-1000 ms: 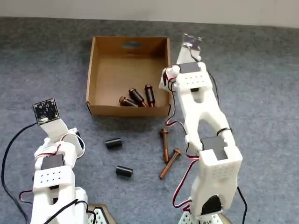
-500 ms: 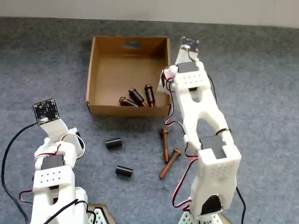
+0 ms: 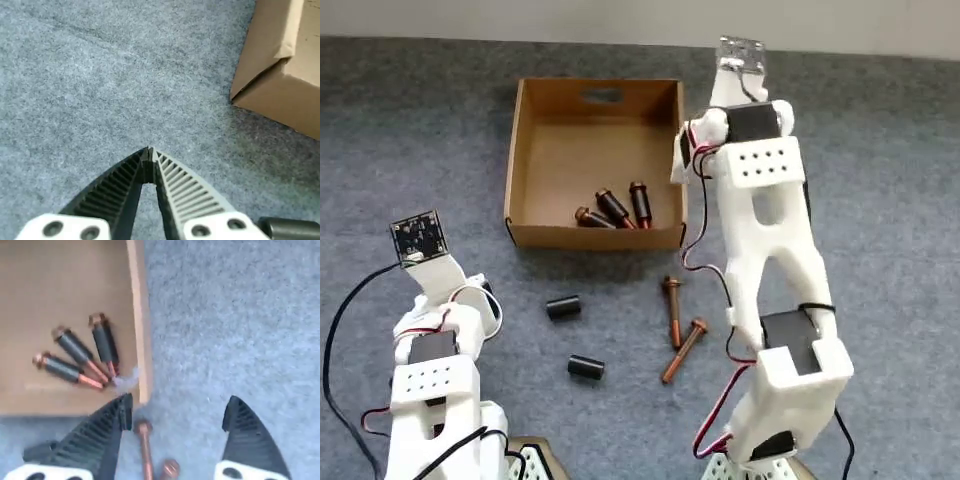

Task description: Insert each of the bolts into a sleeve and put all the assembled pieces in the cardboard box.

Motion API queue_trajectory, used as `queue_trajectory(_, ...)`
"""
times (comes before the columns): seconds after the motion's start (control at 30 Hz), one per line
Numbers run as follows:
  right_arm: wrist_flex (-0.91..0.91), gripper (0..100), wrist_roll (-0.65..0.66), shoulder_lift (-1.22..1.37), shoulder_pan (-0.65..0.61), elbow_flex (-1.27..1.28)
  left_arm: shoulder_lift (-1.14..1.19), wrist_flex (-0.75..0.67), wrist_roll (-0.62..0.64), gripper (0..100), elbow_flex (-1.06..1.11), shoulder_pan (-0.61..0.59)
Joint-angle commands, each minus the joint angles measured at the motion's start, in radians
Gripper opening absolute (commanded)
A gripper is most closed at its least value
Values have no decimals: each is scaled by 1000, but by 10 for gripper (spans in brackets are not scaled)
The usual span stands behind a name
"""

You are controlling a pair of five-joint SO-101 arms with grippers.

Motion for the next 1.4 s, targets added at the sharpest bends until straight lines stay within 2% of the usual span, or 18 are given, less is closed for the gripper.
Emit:
queue_trajectory(0.0, 99, 274, 126, -96, -35, -42, -19, -14, 3, 34, -7, 8)
queue_trajectory(0.1, 151, 274, 219, -145, -61, -36, -19, -14, 3, 34, -7, 8)
queue_trajectory(0.23, 148, 274, 267, -246, -97, 68, -19, -14, 2, 33, -8, 5)
queue_trajectory(0.47, 107, 274, 381, -479, -303, 476, -19, -52, 8, 31, -13, -150)
queue_trajectory(0.67, -162, 274, 494, -616, -479, 920, -19, -77, 8, 31, -8, -186)
queue_trajectory(0.9, -573, 274, 500, -656, -587, 1267, -19, -78, 9, 31, -13, -226)
queue_trajectory(1.2, -677, 274, 502, -654, -745, 1331, -19, -78, 11, 31, -15, -263)
queue_trajectory(1.37, -722, 274, 503, -653, -768, 1336, -19, -78, 11, 31, -15, -263)
